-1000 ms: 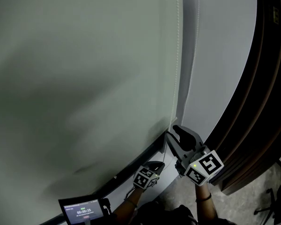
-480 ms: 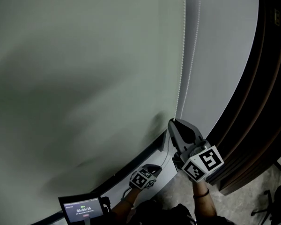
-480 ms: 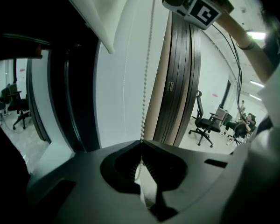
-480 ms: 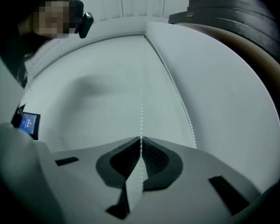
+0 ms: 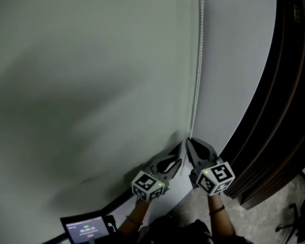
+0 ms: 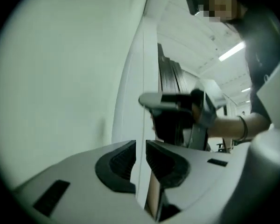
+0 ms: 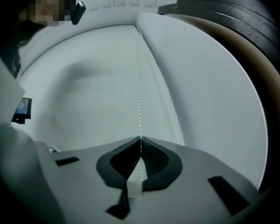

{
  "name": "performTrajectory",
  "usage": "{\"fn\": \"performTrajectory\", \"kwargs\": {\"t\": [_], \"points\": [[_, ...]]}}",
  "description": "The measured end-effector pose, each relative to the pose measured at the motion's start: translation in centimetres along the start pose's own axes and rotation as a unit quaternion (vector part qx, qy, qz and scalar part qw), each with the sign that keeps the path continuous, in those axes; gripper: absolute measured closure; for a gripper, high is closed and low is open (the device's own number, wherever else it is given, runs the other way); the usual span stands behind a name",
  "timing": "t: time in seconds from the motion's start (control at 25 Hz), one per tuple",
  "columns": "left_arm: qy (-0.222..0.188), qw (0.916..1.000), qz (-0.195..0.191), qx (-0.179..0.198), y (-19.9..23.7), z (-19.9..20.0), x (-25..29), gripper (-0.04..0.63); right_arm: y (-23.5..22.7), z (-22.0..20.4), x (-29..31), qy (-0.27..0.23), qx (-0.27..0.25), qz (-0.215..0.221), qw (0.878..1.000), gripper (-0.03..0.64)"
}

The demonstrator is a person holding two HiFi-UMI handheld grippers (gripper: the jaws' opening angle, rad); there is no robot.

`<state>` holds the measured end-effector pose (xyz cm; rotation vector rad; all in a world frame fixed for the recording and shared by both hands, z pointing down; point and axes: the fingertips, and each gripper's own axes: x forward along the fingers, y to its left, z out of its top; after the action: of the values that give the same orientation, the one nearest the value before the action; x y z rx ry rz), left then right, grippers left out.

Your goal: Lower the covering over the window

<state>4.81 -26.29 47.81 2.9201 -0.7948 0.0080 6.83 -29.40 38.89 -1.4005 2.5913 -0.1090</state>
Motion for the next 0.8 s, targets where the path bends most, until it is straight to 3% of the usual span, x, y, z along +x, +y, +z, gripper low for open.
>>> {"fn": "performTrajectory", "kwargs": {"t": [0.2, 0.32, 0.56, 0.68, 0.8], "points": [[-0.066, 0.9973, -0.006, 0.030, 0.1, 7.5, 0.0, 0.543, -0.9, -6.2, -0.6, 0.062, 0.012, -0.020, 0.998, 0.604], [-0.093, 0.9942, -0.015, 0.051, -0.4, 11.0, -0.3, 0.536, 0.1, -11.2, -1.4, 0.125, 0.019, -0.021, 0.992, 0.604], [-0.125, 0.9882, -0.050, 0.072, -2.1, 14.5, 0.1, 0.523, 1.5, -23.9, -5.2, 0.251, 0.056, -0.039, 0.966, 0.604], [-0.123, 0.9869, -0.051, 0.091, -2.9, 15.3, 0.7, 0.527, 1.7, -26.5, -7.0, 0.277, 0.076, -0.041, 0.957, 0.604], [-0.128, 0.9864, -0.043, 0.095, -2.6, 14.9, 0.5, 0.578, 1.5, -26.7, -7.3, 0.275, 0.090, -0.047, 0.956, 0.604]]}}
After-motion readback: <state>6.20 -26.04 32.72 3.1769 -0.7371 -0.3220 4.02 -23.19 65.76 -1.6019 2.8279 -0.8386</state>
